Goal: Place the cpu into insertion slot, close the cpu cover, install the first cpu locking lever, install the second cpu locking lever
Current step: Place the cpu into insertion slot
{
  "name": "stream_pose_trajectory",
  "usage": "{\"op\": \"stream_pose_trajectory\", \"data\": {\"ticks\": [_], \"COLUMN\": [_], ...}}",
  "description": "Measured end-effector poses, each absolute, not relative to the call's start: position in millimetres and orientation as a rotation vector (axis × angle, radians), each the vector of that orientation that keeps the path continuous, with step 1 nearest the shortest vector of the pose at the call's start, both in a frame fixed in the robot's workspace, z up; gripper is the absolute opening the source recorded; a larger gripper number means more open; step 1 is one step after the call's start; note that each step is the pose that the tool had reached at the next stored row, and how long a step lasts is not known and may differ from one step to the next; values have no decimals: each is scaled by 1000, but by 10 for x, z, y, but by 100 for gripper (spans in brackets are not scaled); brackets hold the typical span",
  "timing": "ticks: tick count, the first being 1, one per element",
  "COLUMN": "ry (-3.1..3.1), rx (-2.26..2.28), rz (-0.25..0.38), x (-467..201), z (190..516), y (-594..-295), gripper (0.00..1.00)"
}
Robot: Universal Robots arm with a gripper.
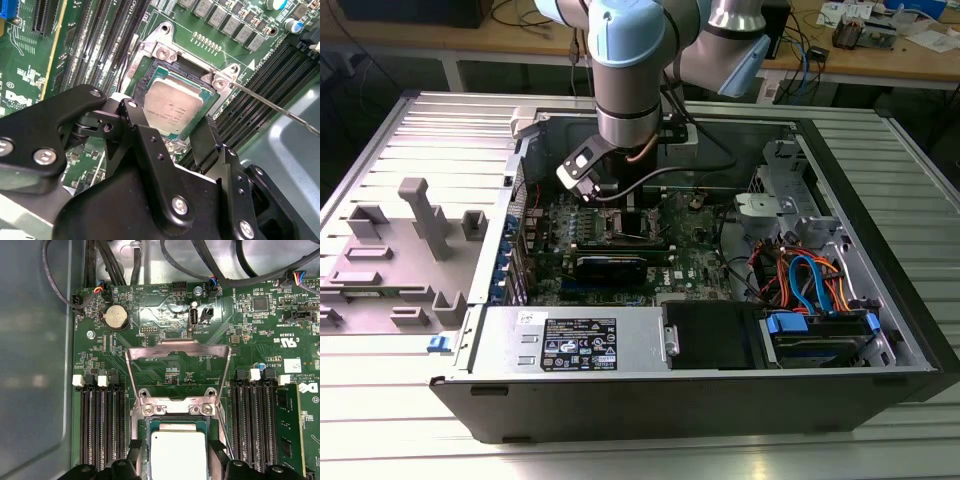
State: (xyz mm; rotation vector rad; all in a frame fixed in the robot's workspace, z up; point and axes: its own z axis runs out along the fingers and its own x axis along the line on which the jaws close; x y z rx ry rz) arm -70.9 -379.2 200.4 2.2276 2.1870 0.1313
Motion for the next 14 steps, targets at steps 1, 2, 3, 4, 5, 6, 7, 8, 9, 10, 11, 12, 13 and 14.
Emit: {"op": "stream_pose_trajectory", "data": {"ticks": [1,2,3,4,5,6,7,8,9,10,11,12,13,14], "ry": [2187,2187,2187,2187,2187,2187,2187,2187,2187,2187,2186,2186,2186,2185], "rx": [2228,2228,2228,2228,2228,2228,2228,2228,2228,2227,2227,2226,2226,2225], "rz": [131,131,131,131,131,131,131,131,131,131,130,128,127,126], "x": [-708,-709,-709,-708,-708,-708,-708,-708,-708,-708,-708,-708,-708,-708], "z": [2002,2002,2001,2000,1999,1998,1998,1998,1998,1998,1997,1997,1996,1995], "y": [-3792,-3792,-3792,-3792,-3791,-3791,-3791,-3792,-3791,-3791,-3791,-3791,-3791,-3791], "gripper": [61,61,61,61,61,61,61,61,61,61,61,61,61,61]}}
